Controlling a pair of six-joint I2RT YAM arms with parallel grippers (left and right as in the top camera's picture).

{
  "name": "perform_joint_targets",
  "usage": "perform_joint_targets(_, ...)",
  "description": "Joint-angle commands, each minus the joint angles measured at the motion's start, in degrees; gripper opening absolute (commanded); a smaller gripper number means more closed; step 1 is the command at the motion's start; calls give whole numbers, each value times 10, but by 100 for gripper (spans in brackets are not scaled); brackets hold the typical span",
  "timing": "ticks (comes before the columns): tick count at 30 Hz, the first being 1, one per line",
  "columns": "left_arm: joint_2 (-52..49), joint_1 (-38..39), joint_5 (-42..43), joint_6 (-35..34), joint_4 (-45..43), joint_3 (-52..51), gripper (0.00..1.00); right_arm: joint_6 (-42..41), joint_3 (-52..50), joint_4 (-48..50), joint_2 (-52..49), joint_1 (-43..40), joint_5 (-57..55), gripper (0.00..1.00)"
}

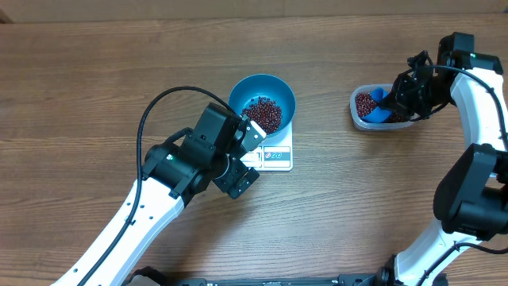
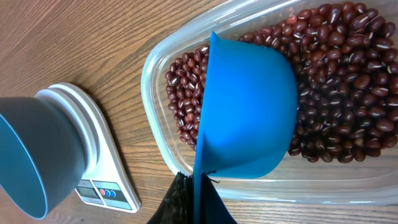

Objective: Scoop item into bowl and weigh 150g on scale
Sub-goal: 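Lift the bean-filled blue scoop out of the container with the right gripper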

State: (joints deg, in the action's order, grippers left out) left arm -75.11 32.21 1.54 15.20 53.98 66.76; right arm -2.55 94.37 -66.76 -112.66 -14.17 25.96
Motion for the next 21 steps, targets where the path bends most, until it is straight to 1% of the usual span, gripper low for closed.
perform_joint_targets(1, 2, -3, 9, 9, -2, -4, 100, 9, -3, 2, 5, -7, 21, 4)
perform_joint_targets(21, 2, -3, 9, 9, -2, -4, 99, 20, -3, -6, 5, -49, 30, 4)
